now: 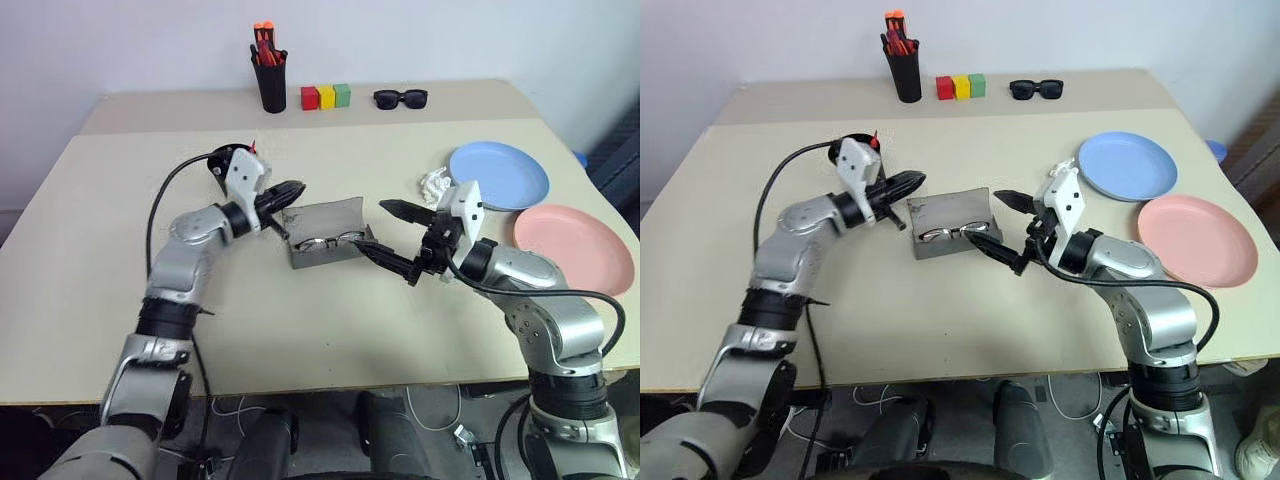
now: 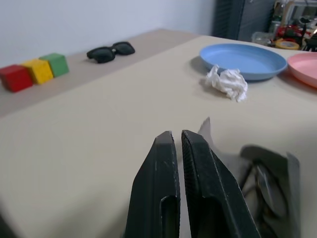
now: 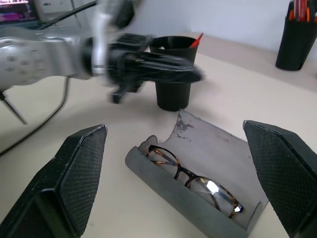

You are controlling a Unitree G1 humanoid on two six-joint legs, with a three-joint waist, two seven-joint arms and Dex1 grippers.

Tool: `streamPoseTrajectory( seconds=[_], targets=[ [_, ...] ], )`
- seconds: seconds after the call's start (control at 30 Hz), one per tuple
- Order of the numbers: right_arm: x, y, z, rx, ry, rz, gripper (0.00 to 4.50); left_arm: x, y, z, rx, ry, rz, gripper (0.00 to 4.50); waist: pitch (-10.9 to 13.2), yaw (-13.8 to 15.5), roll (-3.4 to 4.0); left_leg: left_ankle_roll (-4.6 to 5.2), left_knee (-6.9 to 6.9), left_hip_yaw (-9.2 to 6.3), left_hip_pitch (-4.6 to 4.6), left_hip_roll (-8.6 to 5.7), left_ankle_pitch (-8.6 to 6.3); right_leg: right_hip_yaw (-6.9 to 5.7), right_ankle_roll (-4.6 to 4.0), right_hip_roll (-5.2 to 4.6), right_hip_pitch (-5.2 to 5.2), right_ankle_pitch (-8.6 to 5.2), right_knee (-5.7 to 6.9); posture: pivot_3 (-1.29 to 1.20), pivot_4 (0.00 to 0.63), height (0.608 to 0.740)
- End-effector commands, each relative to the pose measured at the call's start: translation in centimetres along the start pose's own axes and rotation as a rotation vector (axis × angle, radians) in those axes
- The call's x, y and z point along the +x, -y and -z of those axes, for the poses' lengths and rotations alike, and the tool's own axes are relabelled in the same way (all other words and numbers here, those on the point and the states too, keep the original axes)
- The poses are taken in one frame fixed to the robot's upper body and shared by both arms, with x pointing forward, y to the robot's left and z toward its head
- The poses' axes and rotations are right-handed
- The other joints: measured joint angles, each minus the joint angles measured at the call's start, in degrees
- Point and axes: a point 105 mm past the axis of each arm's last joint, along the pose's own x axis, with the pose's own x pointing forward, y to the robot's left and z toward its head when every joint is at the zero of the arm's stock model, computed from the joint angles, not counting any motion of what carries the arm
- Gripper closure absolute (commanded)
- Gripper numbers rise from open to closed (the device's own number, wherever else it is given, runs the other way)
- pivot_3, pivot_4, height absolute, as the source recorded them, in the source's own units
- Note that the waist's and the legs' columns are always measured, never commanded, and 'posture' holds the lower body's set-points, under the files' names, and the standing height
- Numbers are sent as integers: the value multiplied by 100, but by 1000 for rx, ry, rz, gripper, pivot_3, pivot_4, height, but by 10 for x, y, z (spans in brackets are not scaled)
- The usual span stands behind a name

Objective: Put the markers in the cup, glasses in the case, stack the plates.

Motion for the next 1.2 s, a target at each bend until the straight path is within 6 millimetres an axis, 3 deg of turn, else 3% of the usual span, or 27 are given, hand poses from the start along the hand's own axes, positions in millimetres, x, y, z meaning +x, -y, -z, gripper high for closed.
streamPoseTrajectory(
  seconds=[0.03,0.2,0.4,0.5,0.63,0.8,1.2],
  targets=[
    [3,-4,-12,-39,42,-1,0,30,-5,-11,91,-30,-73,4463,0,5,-1,0,3,1,-2,-1,0,0,1,0,2,0,-2,0,150,740],
    [9,-4,-14,-46,55,11,0,62,4,-7,115,-165,-99,4463,3,7,-5,2,3,-2,-11,-5,-1,0,17,-2,8,6,-30,0,150,740],
    [9,-3,-12,-56,48,33,0,67,8,10,118,-280,-76,4463,3,-38,-4,15,-7,2,-11,-4,-8,0,21,-1,5,10,-47,0,150,740],
    [9,-2,-12,-52,49,42,0,66,10,18,109,-335,-50,4463,3,-8,-4,14,-4,2,-14,-5,-8,0,22,-1,6,11,-47,0,150,740],
    [11,-3,-10,-60,44,47,0,64,18,16,-25,-374,13,4463,3,-2,-4,14,2,0,-23,-6,-8,0,28,-1,5,14,-50,0,150,740],
    [13,1,-12,-68,56,62,0,55,37,23,-90,-446,163,4463,3,-15,-4,14,2,0,-24,-7,-8,0,29,-1,5,15,-51,0,150,740],
    [13,6,-11,-94,38,76,0,25,64,14,9,-448,273,4463,3,-20,-3,13,1,-2,-22,-5,-8,2,27,-1,4,16,-48,0,150,740]
  ],
)
